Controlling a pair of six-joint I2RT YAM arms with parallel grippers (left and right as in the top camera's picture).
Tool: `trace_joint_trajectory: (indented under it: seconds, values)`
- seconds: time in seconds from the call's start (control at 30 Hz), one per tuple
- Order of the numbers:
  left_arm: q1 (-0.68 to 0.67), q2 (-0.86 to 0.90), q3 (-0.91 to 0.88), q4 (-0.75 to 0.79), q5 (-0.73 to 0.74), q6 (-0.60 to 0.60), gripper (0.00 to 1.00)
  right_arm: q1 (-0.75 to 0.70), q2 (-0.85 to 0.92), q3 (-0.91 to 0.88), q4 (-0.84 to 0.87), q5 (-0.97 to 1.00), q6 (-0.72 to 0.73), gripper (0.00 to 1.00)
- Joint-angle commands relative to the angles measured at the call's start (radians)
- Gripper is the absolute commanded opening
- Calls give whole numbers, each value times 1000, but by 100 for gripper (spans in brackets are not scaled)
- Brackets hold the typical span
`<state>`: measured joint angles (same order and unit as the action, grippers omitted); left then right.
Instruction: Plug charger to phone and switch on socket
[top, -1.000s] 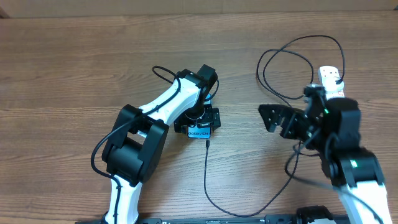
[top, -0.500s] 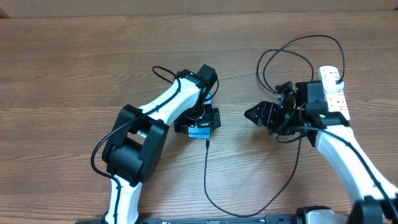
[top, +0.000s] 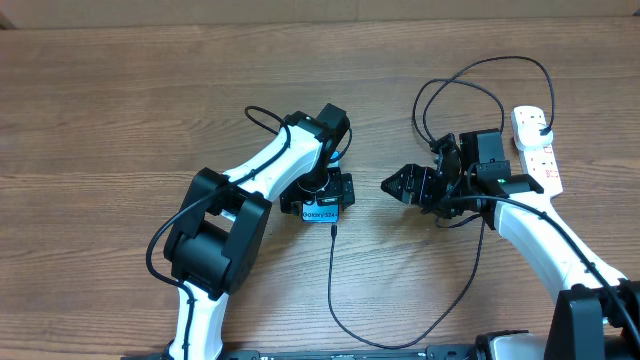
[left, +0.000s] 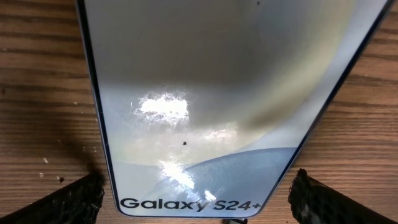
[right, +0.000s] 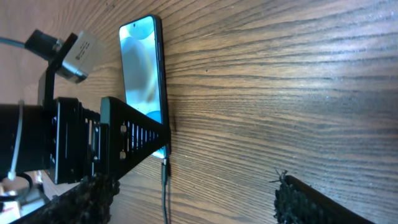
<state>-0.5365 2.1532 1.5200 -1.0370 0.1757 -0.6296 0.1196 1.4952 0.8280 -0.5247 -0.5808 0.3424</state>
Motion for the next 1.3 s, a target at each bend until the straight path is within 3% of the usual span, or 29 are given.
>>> trace_joint_trajectory:
  seconds: [0.0,0.07,1.03,1.27]
  values:
    - [5,132,-77,58,1,31,100,5,-2,-10,4,-12,-2,90]
    - [5,132,-77,58,2,31,100,5,-2,-13,5,-11,-2,100]
    - [5,132,-77,49,1,32,100,5,-2,-16,41,22,-2,100]
    - [21,92,0,-46,-84,53,93,5,-2,-16,34,22,-2,100]
